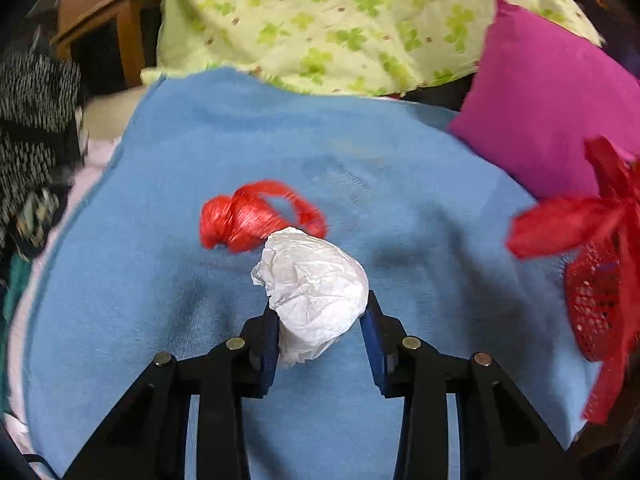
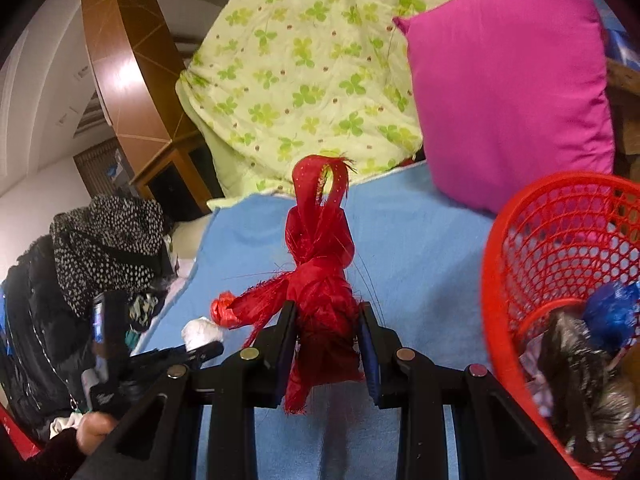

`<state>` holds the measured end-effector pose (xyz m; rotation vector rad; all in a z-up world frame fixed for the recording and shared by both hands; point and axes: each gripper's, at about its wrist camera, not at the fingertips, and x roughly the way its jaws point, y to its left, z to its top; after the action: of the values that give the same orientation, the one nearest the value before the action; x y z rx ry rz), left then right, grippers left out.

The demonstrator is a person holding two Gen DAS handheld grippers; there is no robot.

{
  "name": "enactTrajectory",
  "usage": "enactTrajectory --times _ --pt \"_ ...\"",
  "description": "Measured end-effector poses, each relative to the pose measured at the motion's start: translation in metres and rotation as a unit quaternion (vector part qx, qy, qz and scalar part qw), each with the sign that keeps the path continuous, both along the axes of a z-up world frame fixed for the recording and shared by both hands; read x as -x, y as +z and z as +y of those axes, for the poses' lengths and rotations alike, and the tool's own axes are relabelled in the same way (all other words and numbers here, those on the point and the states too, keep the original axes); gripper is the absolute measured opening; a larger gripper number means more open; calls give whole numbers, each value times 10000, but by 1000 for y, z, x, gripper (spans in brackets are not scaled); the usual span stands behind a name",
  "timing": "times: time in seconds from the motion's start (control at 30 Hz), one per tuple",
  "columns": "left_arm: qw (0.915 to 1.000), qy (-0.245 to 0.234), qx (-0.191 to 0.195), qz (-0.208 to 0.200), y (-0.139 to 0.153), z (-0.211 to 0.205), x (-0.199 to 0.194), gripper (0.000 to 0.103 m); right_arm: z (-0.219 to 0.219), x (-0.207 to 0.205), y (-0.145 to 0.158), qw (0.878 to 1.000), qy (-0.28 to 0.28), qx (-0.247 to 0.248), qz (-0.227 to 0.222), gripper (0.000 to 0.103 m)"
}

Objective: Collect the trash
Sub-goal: 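Carry the red bag and tissue over the red basket and open both tools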

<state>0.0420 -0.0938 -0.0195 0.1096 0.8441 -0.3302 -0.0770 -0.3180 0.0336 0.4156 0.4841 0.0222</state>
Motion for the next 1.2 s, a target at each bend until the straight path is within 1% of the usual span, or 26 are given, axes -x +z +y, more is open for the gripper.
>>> enactTrajectory --times 0.17,0.27,0.4,0.53,0.67,0.93,1.2 --pt "9980 -268 -325 -479 39 -39 36 40 -17 22 15 9992 -249 2 -313 32" --pt "9958 -407 -413 -710 57 -63 55 40 -33 38 23 9978 -431 -28 -500 32" --pt "9927 -625 -474 -918 75 -93 75 40 -51 61 31 9947 -731 110 -707 32" --pt "9884 -885 -559 -1100 86 -127 96 40 -71 81 37 9909 -1028 176 -856 32" --pt "9833 -1127 -665 -1267 93 -157 105 40 -85 98 42 9863 -1293 299 -982 32" --pt "9757 -1462 -824 -1411 98 -200 121 40 -119 121 44 9797 -1662 122 -1113 32" --pt "9686 -1754 -933 -1495 98 -237 139 40 -143 136 41 9752 -1902 -22 -1133 32"
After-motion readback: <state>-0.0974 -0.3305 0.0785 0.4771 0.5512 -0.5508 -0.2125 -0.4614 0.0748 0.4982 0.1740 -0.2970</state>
